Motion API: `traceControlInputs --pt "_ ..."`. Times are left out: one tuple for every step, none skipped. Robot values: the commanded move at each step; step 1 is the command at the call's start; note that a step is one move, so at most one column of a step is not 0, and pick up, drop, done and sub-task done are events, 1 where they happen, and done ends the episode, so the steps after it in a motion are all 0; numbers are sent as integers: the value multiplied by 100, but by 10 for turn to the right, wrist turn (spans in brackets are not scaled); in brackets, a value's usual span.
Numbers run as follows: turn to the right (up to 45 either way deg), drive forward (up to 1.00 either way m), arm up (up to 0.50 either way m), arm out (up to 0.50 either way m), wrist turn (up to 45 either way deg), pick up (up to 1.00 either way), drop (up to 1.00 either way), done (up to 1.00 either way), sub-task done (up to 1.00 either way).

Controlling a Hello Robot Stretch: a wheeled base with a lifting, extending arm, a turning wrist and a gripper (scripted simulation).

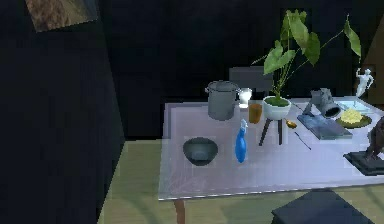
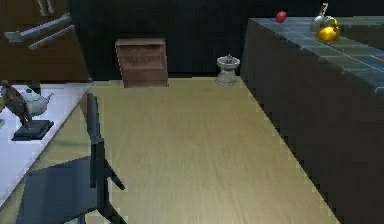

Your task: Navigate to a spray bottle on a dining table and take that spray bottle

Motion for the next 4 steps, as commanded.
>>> traceControlInputs --pt "30 0 0 0 0 0 0 0 0" --pt "0 35 0 0 0 0 0 0 0" --pt "-450 0 0 0 0 0 0 0 0" --pt "-210 0 0 0 0 0 0 0 0"
